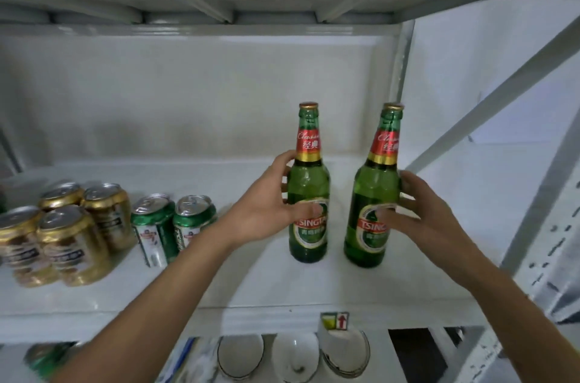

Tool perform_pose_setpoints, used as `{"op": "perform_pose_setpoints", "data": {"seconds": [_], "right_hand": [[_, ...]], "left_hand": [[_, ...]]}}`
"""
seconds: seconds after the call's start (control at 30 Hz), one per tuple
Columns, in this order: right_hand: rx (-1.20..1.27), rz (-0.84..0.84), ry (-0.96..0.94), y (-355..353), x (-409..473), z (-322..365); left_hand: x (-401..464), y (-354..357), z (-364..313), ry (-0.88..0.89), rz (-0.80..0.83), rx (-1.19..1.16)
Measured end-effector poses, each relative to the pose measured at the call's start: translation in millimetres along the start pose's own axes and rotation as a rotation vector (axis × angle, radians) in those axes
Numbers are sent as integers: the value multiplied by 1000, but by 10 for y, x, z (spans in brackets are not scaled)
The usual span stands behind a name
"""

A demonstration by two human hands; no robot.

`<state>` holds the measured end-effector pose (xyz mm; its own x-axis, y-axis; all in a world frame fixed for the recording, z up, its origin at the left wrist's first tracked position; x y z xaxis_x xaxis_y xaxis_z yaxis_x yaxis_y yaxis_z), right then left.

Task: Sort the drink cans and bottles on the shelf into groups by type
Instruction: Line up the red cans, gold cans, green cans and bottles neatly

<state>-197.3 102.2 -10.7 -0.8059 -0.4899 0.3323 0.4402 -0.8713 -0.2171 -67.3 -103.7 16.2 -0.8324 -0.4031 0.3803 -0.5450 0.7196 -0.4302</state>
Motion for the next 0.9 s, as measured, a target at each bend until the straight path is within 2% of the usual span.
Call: {"op": "perform_pose_setpoints", "data": {"seconds": [0.07,0.1,0.27,0.5,0.9], "right_hand": [[-38,145,13,119,6,-99],[-55,165,16,145,11,-145],[-115,97,24,129,74,-257],[-154,74,10,147,134,-213],[-183,132,-46,467,199,-110]], "left_hand": [[-17,73,74,-26,-23,-8],[-28,88,106,-32,-41,-9],[-43,45,199,-73,-107,-48],[-8,28,121,-78,-92,-91],[-13,26,119,-71,-59,-105]]}}
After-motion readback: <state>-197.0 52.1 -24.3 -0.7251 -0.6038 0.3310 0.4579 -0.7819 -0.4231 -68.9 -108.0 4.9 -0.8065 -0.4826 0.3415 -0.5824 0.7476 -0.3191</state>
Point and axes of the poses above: each hand's wrist, its own x-axis towards the middle knuckle, its own y-axis out of the palm, z = x × y, the point moved 10 cm from there along x, towards the middle knuckle, and after that the axes turned 8 degrees about -z, right-handed, at the moved point
